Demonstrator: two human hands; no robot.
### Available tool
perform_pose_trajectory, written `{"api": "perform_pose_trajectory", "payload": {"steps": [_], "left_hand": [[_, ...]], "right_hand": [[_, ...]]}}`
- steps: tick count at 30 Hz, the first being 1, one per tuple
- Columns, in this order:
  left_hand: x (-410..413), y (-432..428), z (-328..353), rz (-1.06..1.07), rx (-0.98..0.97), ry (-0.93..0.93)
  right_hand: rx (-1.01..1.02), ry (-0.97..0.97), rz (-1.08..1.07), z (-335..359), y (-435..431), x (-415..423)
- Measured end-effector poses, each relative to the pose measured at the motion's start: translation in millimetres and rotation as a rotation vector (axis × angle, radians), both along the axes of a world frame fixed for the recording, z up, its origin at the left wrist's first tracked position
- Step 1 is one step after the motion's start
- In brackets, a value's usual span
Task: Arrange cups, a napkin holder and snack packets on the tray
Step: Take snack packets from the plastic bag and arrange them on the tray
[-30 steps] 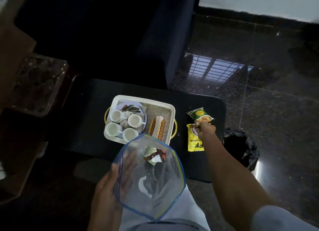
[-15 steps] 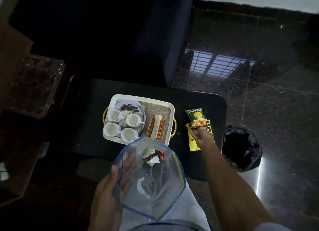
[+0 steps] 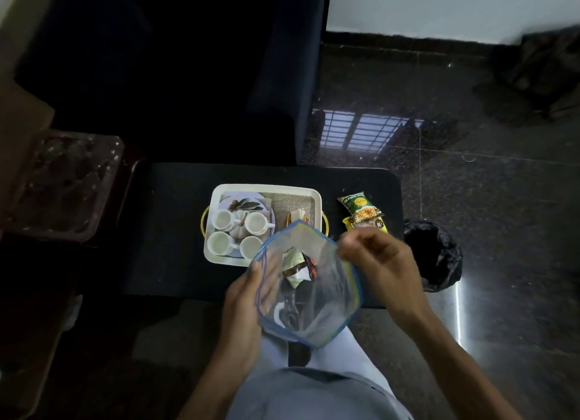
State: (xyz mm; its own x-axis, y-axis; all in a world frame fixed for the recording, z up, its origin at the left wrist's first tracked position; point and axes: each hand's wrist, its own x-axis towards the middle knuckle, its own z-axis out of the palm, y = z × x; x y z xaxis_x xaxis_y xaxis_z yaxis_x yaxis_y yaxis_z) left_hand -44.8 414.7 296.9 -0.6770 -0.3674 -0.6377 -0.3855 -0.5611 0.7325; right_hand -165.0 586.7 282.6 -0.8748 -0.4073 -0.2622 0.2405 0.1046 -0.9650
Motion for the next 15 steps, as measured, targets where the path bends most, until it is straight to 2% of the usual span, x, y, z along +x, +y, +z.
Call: {"api": "perform_pose_trajectory", "payload": {"steps": [3, 6, 8, 10, 15], "left_hand": [[4, -6, 5, 0.005, 0.008, 0.007], [13, -12, 7, -0.042, 0.000, 0.028], [21, -17, 8, -0.104, -0.007, 0.041], [28, -22, 8, -0.147, 0.005, 0.043], [36, -29, 13, -0.200, 0.053, 0.057]], "right_hand": [[0.315, 0.343, 0.401, 14, -23, 29], [0.807, 0.393, 0.707, -6, -56, 44], [1.063, 0.306, 0.729, -21, -78, 50], [1.110, 0.252, 0.643, -36, -97, 57], [1.375, 0.284, 0.522, -66, -114, 69]]}}
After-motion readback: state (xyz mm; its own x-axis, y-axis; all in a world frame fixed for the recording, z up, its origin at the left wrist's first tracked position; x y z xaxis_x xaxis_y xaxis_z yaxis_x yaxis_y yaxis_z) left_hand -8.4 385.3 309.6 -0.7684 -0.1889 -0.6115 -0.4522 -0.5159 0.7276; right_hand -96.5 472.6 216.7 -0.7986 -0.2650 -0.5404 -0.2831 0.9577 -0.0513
